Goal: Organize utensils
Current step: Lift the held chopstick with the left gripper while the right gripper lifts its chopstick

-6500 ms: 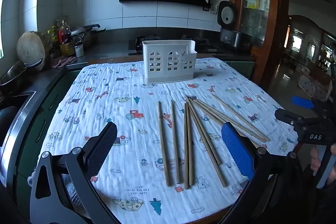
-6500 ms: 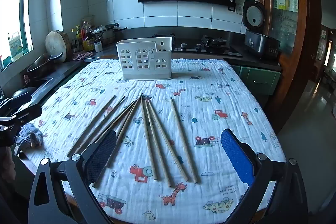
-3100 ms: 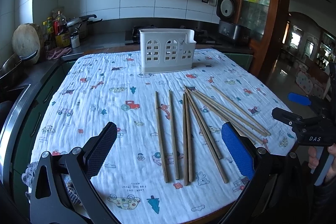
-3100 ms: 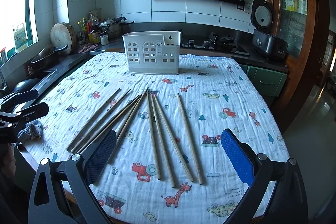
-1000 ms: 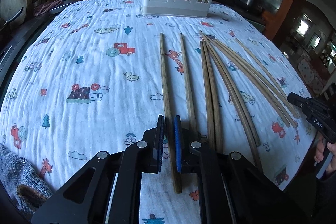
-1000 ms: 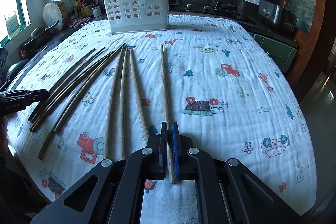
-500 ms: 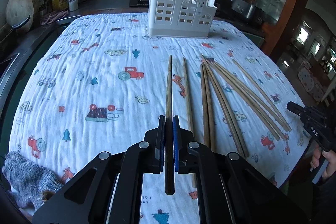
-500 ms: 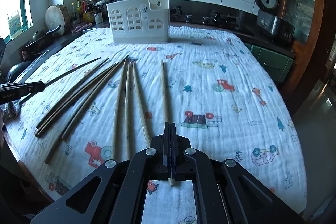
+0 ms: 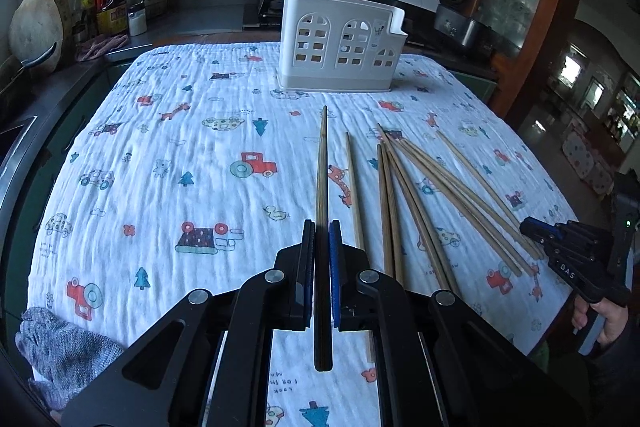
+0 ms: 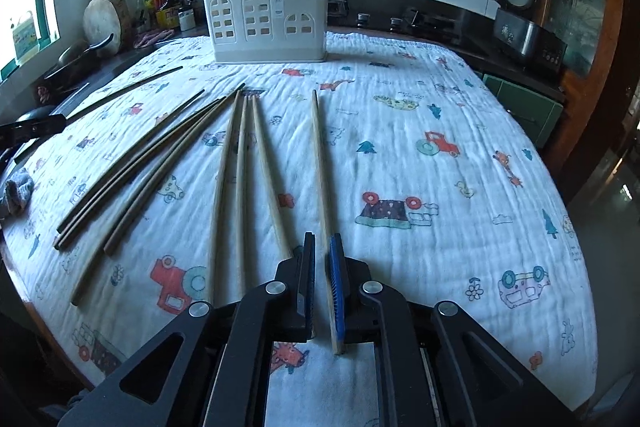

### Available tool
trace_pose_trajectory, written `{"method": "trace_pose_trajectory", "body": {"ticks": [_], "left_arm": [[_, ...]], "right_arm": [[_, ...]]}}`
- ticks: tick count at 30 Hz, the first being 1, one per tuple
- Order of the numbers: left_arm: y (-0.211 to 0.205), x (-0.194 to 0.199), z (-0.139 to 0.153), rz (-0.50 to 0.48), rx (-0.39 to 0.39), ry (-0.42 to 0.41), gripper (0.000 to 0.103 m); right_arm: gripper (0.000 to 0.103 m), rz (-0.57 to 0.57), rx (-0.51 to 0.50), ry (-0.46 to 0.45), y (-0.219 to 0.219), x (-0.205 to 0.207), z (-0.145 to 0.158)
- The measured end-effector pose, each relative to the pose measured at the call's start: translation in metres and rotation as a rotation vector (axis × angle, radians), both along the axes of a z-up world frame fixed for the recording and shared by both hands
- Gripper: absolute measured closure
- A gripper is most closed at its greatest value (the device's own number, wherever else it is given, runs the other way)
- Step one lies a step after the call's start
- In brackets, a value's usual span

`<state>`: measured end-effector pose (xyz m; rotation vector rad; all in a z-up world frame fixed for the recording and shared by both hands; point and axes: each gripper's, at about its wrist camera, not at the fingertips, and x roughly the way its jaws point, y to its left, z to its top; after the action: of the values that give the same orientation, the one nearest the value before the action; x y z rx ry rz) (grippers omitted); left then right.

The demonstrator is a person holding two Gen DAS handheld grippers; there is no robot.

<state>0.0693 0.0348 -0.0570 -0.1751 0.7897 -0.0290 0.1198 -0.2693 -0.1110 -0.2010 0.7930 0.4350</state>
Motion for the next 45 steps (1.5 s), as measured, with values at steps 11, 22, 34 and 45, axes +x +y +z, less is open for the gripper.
{"method": "trace_pose_trajectory", "body": {"ticks": [11, 22, 34, 45], "left_arm": [[-0.003, -0.001, -0.005, -0.007, -0.004, 0.013, 0.097], [0.003, 0.0, 0.013, -0.021, 0.001, 0.003, 0.097], [0.009, 0.01, 0.028, -0.033, 0.061, 0.006, 0.097], [0.006, 0.026, 0.054, -0.061, 0.061, -0.069, 0.097]], "right_arm": [[0.096, 0.014, -0.004, 0.008, -0.009, -0.008, -0.008], [0.096, 0.032, 0.032, -0.128, -0.004, -0.018, 0.054], [0.096, 0.063, 0.099, -0.23, 0.017, 0.009, 0.116], [0.096, 0.104, 0.155, -0.206, 0.035, 0.041, 0.145]]}}
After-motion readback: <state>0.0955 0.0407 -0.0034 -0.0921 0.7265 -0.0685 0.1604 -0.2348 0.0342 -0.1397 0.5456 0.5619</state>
